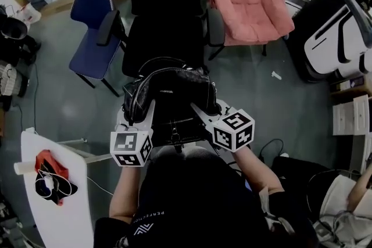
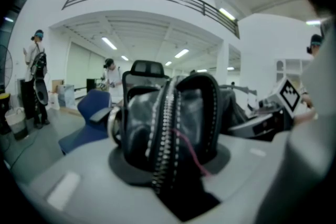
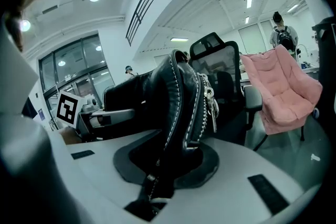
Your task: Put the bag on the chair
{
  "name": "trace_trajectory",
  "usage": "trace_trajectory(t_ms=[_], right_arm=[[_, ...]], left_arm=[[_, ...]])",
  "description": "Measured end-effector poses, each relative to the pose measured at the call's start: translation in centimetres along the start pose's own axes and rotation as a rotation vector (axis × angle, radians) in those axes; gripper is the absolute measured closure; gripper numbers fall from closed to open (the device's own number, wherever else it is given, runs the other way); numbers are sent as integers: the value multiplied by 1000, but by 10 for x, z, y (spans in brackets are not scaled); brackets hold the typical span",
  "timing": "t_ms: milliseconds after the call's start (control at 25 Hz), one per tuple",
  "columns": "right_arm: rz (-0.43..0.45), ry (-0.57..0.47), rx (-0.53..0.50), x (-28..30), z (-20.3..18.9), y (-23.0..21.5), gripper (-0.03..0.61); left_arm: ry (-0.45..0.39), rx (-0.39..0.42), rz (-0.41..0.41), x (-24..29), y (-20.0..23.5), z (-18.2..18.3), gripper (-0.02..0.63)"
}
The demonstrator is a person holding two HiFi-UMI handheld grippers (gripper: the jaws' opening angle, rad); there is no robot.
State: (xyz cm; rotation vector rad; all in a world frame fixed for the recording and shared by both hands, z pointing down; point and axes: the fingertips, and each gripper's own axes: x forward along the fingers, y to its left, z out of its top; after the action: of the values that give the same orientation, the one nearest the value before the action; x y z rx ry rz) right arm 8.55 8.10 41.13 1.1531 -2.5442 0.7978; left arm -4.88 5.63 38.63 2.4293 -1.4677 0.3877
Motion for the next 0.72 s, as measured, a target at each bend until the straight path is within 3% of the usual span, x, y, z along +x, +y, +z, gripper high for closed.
trace_trajectory(t_ms=[200, 720], right_arm=[[19, 10, 18, 26, 13, -17, 515], [-44, 1, 31, 112, 58, -94, 500]], left_arm=[[20, 9, 27, 25, 19, 8, 430], [46, 24, -16, 136, 74, 31, 426]])
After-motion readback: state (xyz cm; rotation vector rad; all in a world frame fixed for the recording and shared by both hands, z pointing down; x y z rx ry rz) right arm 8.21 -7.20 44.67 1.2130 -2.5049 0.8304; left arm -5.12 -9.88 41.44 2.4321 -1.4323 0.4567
